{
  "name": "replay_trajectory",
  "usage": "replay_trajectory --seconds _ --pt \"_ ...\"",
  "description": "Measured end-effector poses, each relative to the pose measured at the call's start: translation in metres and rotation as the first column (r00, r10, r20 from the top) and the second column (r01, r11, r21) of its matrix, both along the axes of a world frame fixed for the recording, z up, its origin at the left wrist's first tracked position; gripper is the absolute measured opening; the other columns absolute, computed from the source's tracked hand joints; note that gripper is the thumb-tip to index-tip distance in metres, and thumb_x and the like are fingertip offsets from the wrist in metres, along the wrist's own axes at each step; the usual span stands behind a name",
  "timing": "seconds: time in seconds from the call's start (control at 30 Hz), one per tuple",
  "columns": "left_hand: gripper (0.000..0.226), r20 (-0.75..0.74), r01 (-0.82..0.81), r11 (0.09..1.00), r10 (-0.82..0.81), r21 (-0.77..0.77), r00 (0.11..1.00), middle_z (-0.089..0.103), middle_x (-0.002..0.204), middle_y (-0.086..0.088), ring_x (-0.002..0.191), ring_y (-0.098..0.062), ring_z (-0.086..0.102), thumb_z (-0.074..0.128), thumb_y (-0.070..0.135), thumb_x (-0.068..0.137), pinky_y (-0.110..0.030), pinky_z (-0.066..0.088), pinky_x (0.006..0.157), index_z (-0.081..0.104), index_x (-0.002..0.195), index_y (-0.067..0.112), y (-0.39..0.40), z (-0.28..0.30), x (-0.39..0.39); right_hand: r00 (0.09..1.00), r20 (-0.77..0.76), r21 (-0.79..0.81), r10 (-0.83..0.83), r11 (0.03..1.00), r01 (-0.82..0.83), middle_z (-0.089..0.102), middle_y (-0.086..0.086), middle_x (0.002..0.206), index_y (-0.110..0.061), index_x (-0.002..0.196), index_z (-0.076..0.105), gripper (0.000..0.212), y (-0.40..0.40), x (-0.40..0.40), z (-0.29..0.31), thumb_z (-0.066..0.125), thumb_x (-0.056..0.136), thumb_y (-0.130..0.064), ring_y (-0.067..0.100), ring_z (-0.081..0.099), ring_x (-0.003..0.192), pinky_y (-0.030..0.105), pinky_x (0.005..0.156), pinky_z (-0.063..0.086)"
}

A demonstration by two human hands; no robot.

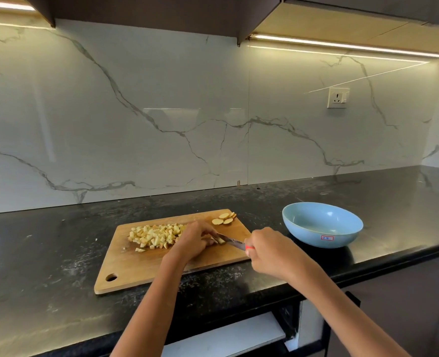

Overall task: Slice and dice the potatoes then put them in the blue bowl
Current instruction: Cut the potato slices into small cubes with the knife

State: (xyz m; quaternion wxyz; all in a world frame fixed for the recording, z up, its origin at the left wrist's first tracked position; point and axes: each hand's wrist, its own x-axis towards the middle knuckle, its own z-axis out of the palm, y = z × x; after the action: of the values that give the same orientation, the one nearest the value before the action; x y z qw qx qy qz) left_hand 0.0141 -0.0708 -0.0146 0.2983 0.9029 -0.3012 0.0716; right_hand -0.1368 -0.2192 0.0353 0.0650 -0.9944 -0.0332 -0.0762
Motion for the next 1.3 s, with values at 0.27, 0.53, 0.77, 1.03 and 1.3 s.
replay_trajectory --seconds 0.27,0.53,0.77,1.03,1.3 --pt "0.035 0.032 -0.027 0.998 0.029 -0.055 0.999 0.061 0.121 0.001 0.113 -0.014 0.054 0.065 0.004 0.083 -0.022 0.042 0.096 0.064 0.114 0.018 0.002 -0.002 0.002 0.999 -0.034 0.045 -0.016 0.999 0.018 0.045 0.0 0.072 -0.01 0.087 0.054 0.012 0.002 0.005 -0.014 0.048 0.094 -0.019 0.018 0.049 0.067 0.025 0.06 0.036" --pt "0.034 -0.012 -0.002 1.0 0.002 0.001 1.0 0.062 0.115 -0.001 0.112 -0.014 0.053 0.052 -0.009 0.086 -0.026 0.042 0.099 0.069 0.093 0.019 0.0 0.002 -0.003 1.0 -0.018 0.072 -0.012 0.997 0.013 0.048 0.001 0.082 -0.007 0.099 0.059 0.015 0.009 0.014 -0.022 0.049 0.094 -0.017 0.016 0.05 0.074 0.028 0.066 0.039" --pt "0.031 -0.01 0.007 0.999 -0.006 0.039 1.0 0.06 0.113 0.003 0.105 -0.008 0.05 0.052 -0.005 0.088 -0.017 0.038 0.091 0.068 0.093 0.021 0.0 0.003 -0.007 1.0 -0.026 0.074 0.008 0.997 -0.006 0.042 -0.003 0.066 -0.013 0.084 0.051 0.011 0.002 0.011 -0.015 0.048 0.094 -0.017 0.011 0.045 0.06 0.022 0.054 0.033" --pt "0.021 -0.006 0.074 0.997 -0.074 0.001 0.997 0.059 0.097 0.009 0.095 -0.009 0.054 0.075 0.03 0.075 -0.016 0.044 0.079 0.066 0.091 0.021 0.001 0.001 -0.006 0.999 -0.038 0.091 0.02 0.996 -0.017 0.043 0.0 0.063 -0.013 0.082 0.06 0.017 -0.013 0.003 -0.002 0.047 0.092 -0.013 0.009 0.039 0.052 0.021 0.047 0.027" --pt "0.07 -0.064 0.087 0.996 -0.087 -0.003 0.994 0.055 0.121 0.009 0.113 -0.008 0.05 0.08 0.056 0.055 -0.027 0.046 0.097 0.052 0.113 0.03 -0.002 -0.001 -0.01 0.999 -0.035 0.098 0.02 0.995 -0.016 0.039 -0.004 0.062 -0.017 0.065 0.041 0.03 -0.005 0.011 -0.019 0.047 0.095 -0.018 0.008 0.04 0.055 0.021 0.047 0.026"
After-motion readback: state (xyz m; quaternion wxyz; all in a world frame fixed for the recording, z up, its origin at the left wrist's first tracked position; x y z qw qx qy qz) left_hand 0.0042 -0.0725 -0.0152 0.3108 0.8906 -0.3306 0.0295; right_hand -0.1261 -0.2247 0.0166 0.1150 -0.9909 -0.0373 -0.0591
